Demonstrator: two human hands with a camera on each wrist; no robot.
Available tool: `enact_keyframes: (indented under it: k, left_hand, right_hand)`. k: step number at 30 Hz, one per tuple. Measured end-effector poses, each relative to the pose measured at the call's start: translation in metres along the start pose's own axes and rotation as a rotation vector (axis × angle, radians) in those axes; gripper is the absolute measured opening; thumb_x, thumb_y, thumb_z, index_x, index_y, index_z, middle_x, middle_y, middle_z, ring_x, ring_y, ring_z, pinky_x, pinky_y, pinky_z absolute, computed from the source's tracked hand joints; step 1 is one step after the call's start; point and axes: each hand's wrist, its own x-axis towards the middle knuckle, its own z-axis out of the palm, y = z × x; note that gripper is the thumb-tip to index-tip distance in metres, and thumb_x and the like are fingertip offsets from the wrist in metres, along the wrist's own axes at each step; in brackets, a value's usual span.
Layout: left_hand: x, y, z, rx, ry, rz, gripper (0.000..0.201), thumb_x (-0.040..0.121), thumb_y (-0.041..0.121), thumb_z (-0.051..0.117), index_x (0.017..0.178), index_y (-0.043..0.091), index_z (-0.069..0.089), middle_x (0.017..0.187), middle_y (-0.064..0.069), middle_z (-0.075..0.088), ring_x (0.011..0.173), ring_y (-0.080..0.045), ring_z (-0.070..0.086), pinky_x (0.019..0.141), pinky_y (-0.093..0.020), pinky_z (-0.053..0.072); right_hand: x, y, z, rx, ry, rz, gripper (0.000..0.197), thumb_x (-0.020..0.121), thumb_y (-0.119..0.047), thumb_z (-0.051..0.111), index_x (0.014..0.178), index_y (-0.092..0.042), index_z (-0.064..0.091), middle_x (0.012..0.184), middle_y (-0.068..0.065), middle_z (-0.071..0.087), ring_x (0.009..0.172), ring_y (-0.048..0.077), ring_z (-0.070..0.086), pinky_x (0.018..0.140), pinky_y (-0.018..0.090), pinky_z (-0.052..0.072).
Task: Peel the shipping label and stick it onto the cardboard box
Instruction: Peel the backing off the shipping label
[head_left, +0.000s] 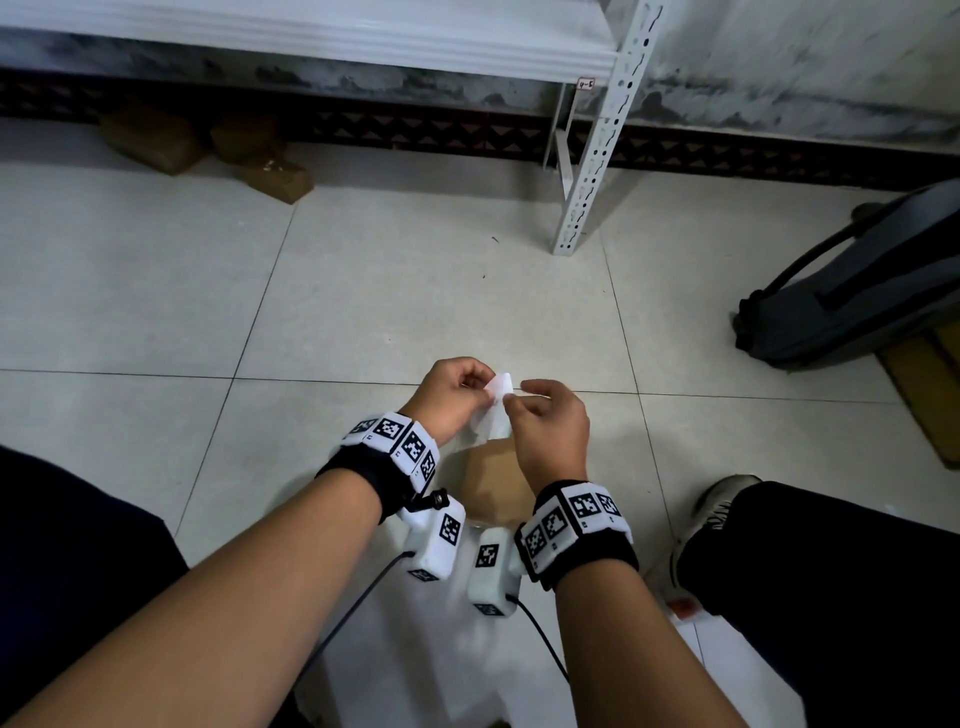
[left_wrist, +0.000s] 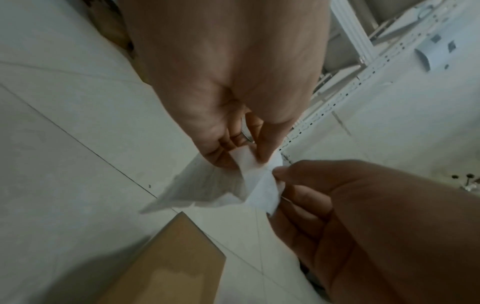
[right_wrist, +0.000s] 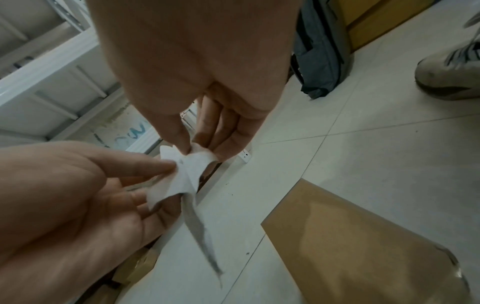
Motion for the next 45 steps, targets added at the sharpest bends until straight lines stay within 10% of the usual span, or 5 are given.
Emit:
enact_keyframes:
  k: [9, 16, 25, 38, 45]
  left_hand:
    - [-0.001, -0.007, -0.001, 0.087, -0.023, 0.003, 0.009, 0.095, 0.01, 0.061, 0.087, 0.005, 0.063, 0.08, -0.003, 0.061, 0.071, -0.01, 0.054, 0.067, -0.018, 0.045]
    - [0.0, -0.02, 0.0, -0.164, 0.001, -0.177, 0.018, 0.097, 0.009, 0.057, 0.081, 0.008, 0.065, 0.095, -0.022, 0.064, 0.089, -0.03, 0.059, 0.096, -0.057, 0.05]
    - [-0.006, -0.01, 0.003, -0.613, 0.17, -0.284, 0.019, 0.096, -0.005, 0.05, 0.079, -0.005, 0.059, 0.083, -0.017, 0.061, 0.079, -0.028, 0.06, 0.079, -0.038, 0.054]
    - [-0.006, -0.015, -0.015, -0.107, -0.075, -0.255, 0.032, 0.072, 0.005, 0.083, 0.102, -0.003, 0.073, 0.099, -0.023, 0.076, 0.097, -0.038, 0.073, 0.093, -0.051, 0.056]
    - [-0.007, -0.016, -0.016, -0.031, -0.189, -0.274, 0.037, 0.067, 0.013, 0.089, 0.101, 0.012, 0.076, 0.098, -0.012, 0.077, 0.089, -0.026, 0.075, 0.083, -0.037, 0.061]
  right_hand:
    - [0.005, 0.008, 0.009, 0.022, -0.16, 0.073, 0.023, 0.087, -0.009, 0.066, 0.068, -0.021, 0.063, 0.063, -0.005, 0.062, 0.058, 0.011, 0.054, 0.06, 0.026, 0.044]
    - [0.005, 0.012, 0.008, 0.162, -0.186, 0.255, 0.02, 0.087, -0.012, 0.059, 0.069, -0.015, 0.067, 0.068, 0.007, 0.067, 0.063, 0.021, 0.058, 0.065, 0.038, 0.051]
    - [0.003, 0.002, 0.002, 0.628, -0.213, 0.481, 0.017, 0.096, 0.004, 0.055, 0.081, 0.001, 0.062, 0.07, 0.015, 0.069, 0.067, 0.028, 0.07, 0.065, 0.038, 0.061]
    - [0.003, 0.006, -0.004, 0.136, -0.334, 0.152, 0.033, 0.088, 0.009, 0.048, 0.077, -0.009, 0.074, 0.082, 0.025, 0.072, 0.069, 0.033, 0.063, 0.067, 0.043, 0.056]
    - [0.009, 0.008, -0.013, 0.072, -0.423, 0.162, 0.022, 0.067, -0.012, 0.089, 0.086, -0.011, 0.077, 0.074, 0.005, 0.066, 0.071, 0.023, 0.066, 0.076, 0.051, 0.06]
